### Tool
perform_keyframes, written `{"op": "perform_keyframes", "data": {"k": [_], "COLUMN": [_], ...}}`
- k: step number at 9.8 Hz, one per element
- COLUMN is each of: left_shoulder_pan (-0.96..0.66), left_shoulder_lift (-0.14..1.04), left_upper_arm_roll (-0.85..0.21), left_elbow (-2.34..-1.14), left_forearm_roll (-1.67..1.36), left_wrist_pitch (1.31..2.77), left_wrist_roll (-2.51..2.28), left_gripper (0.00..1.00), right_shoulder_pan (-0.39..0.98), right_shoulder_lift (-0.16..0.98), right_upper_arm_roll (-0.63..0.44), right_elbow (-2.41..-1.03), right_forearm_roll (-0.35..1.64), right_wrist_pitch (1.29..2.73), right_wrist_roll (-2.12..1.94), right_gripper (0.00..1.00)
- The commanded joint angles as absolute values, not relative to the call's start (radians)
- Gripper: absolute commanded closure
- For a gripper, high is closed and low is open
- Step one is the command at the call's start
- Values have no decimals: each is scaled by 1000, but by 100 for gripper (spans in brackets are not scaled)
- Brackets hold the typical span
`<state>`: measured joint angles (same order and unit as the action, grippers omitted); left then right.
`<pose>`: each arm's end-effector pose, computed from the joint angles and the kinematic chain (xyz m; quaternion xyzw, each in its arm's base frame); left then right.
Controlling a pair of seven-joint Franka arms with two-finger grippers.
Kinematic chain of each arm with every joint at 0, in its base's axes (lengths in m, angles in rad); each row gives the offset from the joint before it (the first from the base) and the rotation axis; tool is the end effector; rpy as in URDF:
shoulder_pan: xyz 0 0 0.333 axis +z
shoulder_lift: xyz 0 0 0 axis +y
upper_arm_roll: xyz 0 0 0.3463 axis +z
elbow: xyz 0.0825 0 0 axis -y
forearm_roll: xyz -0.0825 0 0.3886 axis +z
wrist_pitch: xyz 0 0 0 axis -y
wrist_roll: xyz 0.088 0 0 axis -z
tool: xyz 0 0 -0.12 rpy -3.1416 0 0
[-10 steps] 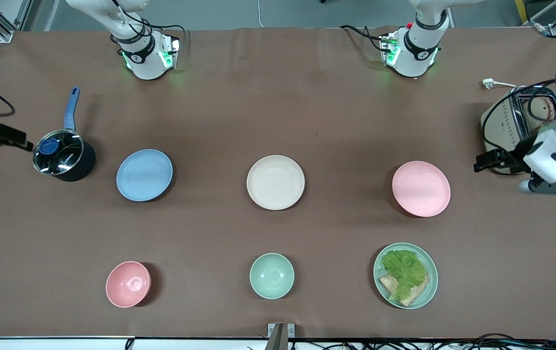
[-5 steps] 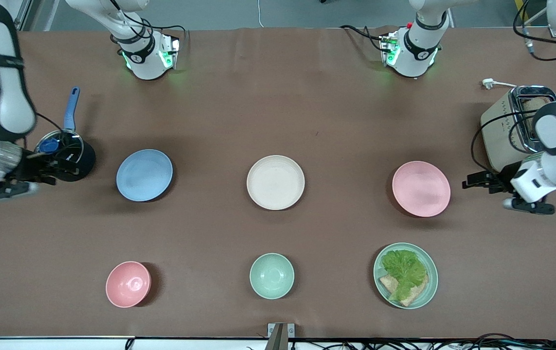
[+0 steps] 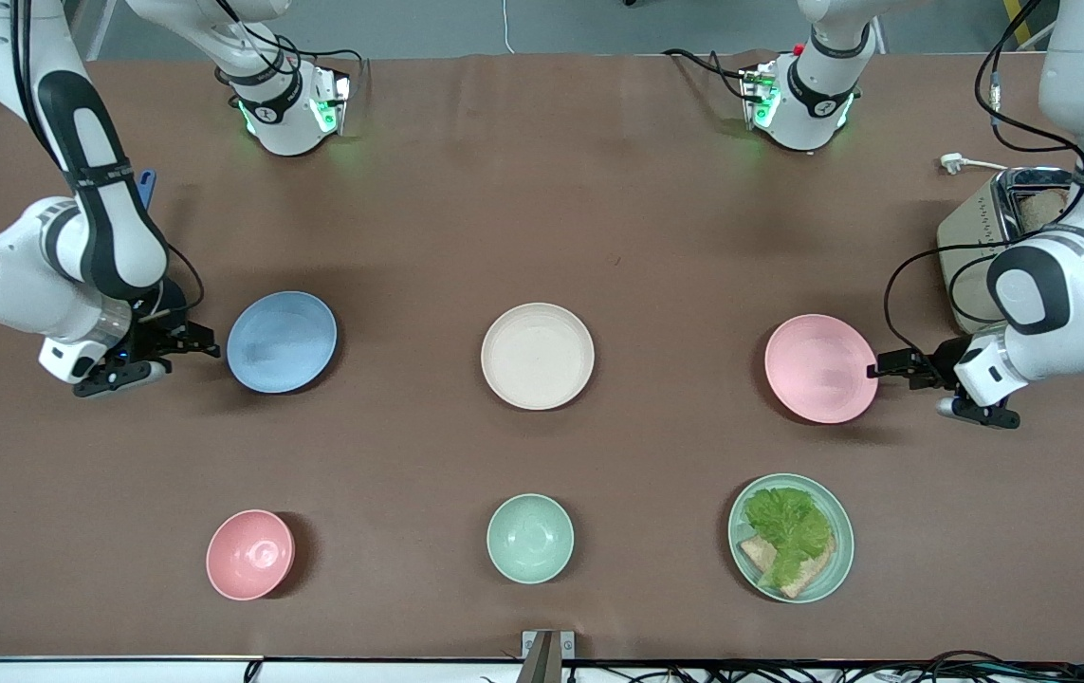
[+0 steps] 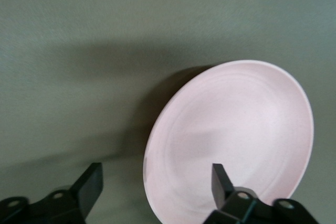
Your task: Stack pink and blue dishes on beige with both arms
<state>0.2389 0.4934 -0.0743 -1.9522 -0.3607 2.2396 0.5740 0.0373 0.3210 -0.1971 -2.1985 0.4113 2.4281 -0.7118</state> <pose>0.6067 0.0881 0.2210 0.9812 -0.0734 -0.0424 0.1733 0.5527 -0.0842 0.2440 -0.9877 -0.1172 -0.0068 0.1032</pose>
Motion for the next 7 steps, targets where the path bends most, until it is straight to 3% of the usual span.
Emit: {"op": "perform_keyframes", "data": {"k": [1, 3, 5, 7], "left_shoulder_pan": [244, 244, 244, 245], "left_shoulder_lift": [540, 555, 561, 564], "left_upper_arm_roll": [-84, -84, -84, -84], "left_elbow": [-1960, -1960, -1959, -1957], "left_forearm_roll": [-380, -382, -382, -382], "left_wrist_pitch": [2264, 2264, 2264, 2264], "left_wrist_roll": [600, 600, 600, 600], "left_gripper": [34, 50, 60, 75], "right_shoulder_pan": [38, 37, 44, 44], "right_shoulder_lift": [356, 393, 408, 407], "right_upper_arm_roll": [-193, -193, -187, -183], "right_elbow": [-2221, -2226, -2235, -2244], "right_forearm_roll": [578, 700, 751, 752], "right_wrist_pitch": [2447, 2447, 2445, 2442], "right_wrist_roll": [-837, -964, -988, -989], "right_gripper": [0, 0, 1, 19]}}
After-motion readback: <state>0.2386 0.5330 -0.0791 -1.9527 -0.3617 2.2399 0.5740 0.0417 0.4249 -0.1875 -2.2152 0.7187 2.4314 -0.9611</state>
